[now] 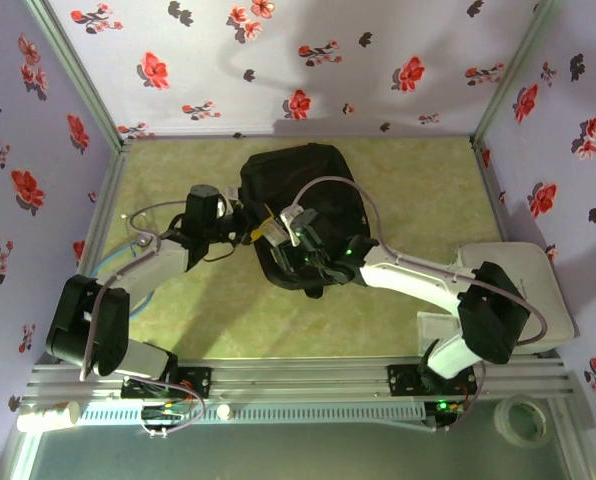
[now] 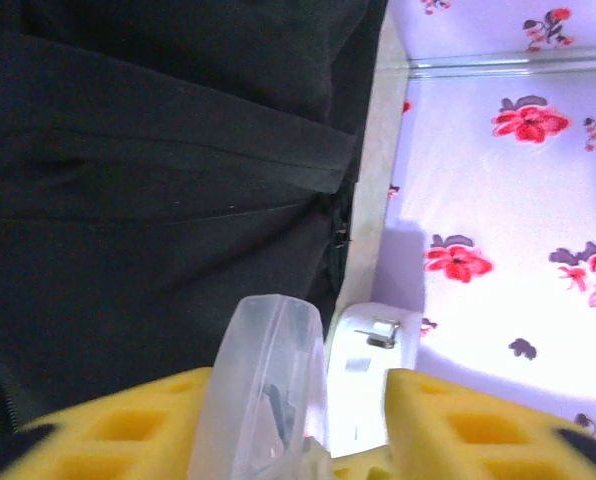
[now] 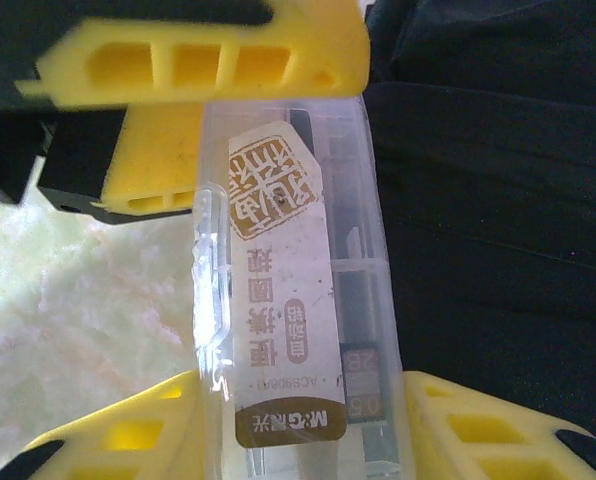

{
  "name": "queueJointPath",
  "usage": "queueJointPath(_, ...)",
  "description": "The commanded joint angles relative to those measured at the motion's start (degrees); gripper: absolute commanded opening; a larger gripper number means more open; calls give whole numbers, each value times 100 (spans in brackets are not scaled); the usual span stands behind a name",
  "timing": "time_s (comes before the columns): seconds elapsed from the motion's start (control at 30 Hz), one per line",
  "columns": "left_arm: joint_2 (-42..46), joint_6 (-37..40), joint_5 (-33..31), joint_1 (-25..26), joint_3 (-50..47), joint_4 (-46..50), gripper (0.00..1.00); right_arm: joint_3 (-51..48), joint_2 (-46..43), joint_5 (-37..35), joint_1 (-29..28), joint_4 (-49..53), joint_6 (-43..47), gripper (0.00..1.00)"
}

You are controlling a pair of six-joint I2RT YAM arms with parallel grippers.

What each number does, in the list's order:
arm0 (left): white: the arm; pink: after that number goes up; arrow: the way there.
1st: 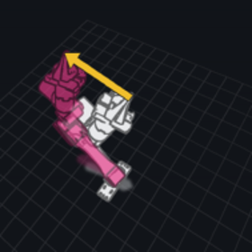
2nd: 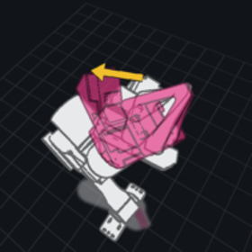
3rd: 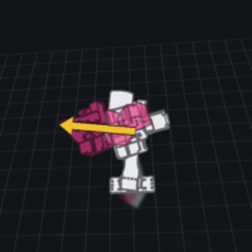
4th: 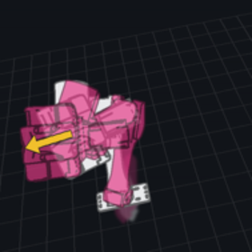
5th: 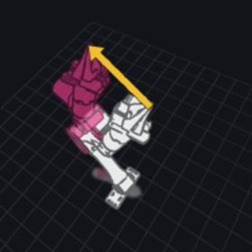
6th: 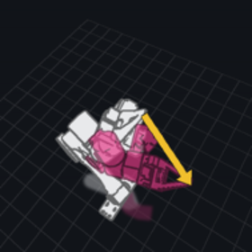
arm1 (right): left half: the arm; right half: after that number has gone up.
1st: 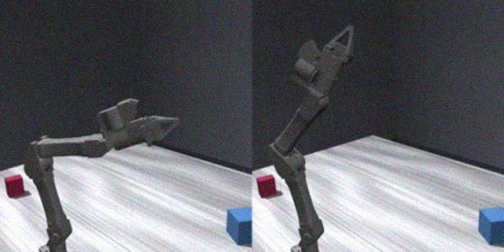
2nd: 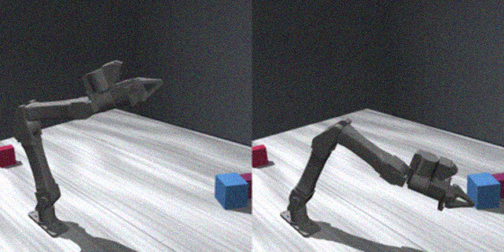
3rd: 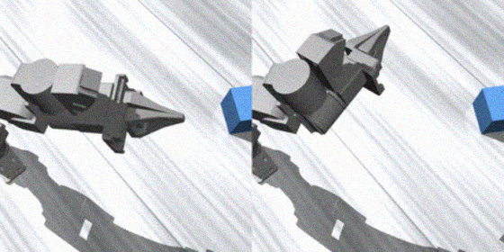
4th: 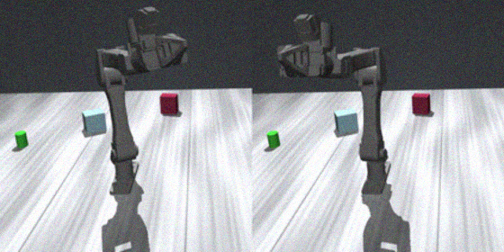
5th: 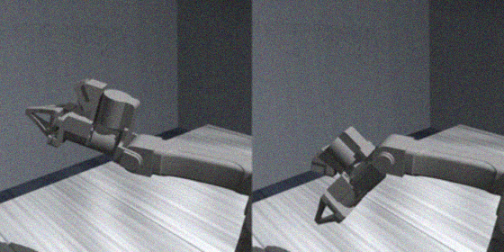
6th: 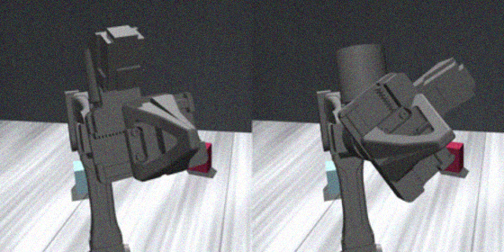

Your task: Pack books, pencil case, and school supplies into a backpack

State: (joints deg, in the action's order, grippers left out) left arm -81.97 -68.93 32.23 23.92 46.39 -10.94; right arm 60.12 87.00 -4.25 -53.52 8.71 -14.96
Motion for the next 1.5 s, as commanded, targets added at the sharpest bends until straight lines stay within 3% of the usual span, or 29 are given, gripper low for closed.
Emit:
queueJointPath(0.0, -52, -231, 143, 42, -26, -681, 27, -37, -139, 167, 84, -300, -280, 43)
queueJointPath(0.13, -98, -194, 208, 51, 73, -688, 10, -78, -301, 585, 342, -496, -740, 48)
queueJointPath(0.23, -140, -154, 271, 43, 196, -735, 9, -227, -537, 1340, 752, -936, -1475, 75)
queueJointPath(0.3, -223, -227, 373, 44, 302, -910, 9, -388, -659, 1784, 1032, -1355, -2044, 83)
queueJointPath(0.5, -540, -647, 669, 49, 678, -1660, 9, -867, -683, 2840, 1884, -2769, -3869, 86)
queueJointPath(0.7, -767, -952, 745, 43, 1050, -2201, 11, -893, -443, 3507, 2144, -3517, -4836, 85)
queueJointPath(0.83, -907, -1008, 807, 32, 1277, -2235, 11, -825, -360, 3852, 2168, -3962, -5173, 76)
queueJointPath(1.13, -937, -938, 811, -55, 1416, -2110, 15, -907, -355, 4075, 2344, -4579, -5707, 38)
queueJointPath(1.3, -810, -327, 779, -54, 1604, -1231, 30, -900, -341, 4085, 2355, -4566, -5688, 24)
queueJointPath(1.4, -802, 176, 674, -89, 1807, -444, 51, -913, -423, 3988, 2368, -4352, -5499, 19)
queueJointPath(1.47, -820, 871, 321, -203, 2114, 773, 61, -933, -532, 3879, 2395, -3996, -5252, 19)
